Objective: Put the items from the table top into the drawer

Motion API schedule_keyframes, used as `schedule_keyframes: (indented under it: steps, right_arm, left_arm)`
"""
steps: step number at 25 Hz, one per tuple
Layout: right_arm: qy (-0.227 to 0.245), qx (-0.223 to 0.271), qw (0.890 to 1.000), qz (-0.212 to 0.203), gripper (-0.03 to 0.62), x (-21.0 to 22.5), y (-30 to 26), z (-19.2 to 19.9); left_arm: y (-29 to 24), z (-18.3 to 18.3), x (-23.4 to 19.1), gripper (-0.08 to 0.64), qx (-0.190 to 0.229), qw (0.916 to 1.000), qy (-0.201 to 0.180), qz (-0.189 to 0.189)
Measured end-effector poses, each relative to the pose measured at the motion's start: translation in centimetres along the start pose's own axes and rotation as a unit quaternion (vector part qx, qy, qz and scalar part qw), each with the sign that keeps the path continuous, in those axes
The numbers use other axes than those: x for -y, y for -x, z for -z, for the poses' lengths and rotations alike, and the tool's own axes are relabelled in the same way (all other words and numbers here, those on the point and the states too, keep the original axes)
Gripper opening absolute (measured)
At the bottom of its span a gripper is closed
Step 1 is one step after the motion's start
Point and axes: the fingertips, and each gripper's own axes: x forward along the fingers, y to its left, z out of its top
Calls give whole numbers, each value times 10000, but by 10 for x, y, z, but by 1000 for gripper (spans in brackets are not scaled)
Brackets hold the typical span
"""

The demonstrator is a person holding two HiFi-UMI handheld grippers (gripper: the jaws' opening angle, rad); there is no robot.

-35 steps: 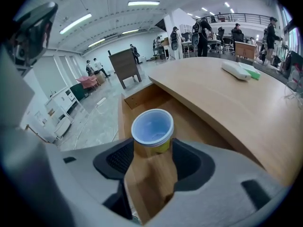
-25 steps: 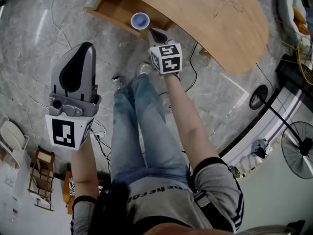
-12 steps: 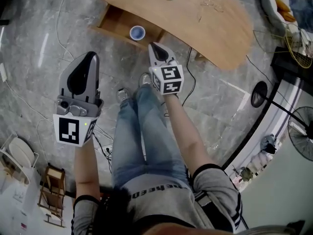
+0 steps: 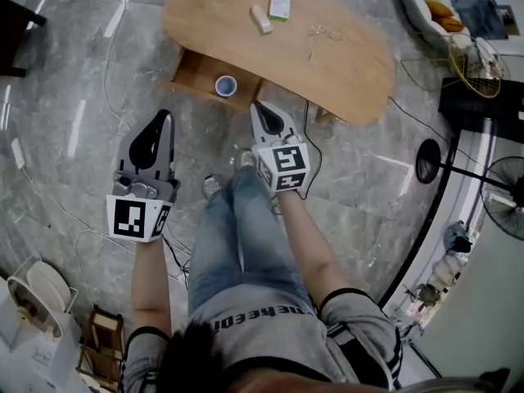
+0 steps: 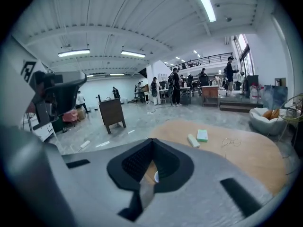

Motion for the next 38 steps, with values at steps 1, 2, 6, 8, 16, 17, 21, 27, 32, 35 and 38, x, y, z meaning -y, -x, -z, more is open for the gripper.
schedule_keyframes:
  steps: [1, 2, 6, 8, 16, 17, 21, 27, 32, 35, 38]
  right_arm:
    - [30, 64, 10000, 22, 3, -3, 8, -10]
    - [59, 145, 9999, 48, 3, -4, 15, -20]
    - [76, 505, 9986, 143, 3, -9, 43, -61]
    - [72, 647, 9977, 172, 3, -14, 58, -79]
    - [382, 1190, 9920, 195, 3, -27, 115, -144]
    - [435, 1232, 9912, 209, 3, -27, 122, -151]
    - [560, 1424, 9877, 311, 3, -29, 152, -175]
    - [562, 1846, 9805, 368, 3, -28, 195, -215]
    - [650, 2099, 9749, 364, -3, -21, 229, -242]
    - [718, 2245, 9711, 370, -3, -16, 252, -253]
    - [799, 2358, 9677, 407, -3, -9, 278, -261]
  left_arm:
    - [2, -6, 1, 12, 2, 10000, -6, 18]
    - [3, -12, 3, 12, 24, 10000, -20, 45]
    - [6, -37, 9, 12, 123, 9998, -64, 144]
    - [11, -49, 12, 12, 124, 9998, -56, 165]
    - [21, -89, 32, 12, 190, 9993, -174, 281]
    - [22, -95, 35, 12, 214, 9993, -167, 276]
    - [29, -118, 43, 12, 308, 9991, -170, 241]
    - [39, -152, 60, 12, 485, 9983, -297, 136]
    - [44, -181, 81, 12, 691, 9970, -358, 20]
    - [49, -189, 93, 12, 824, 9957, -428, -46]
    - [55, -197, 108, 12, 894, 9948, -488, -85]
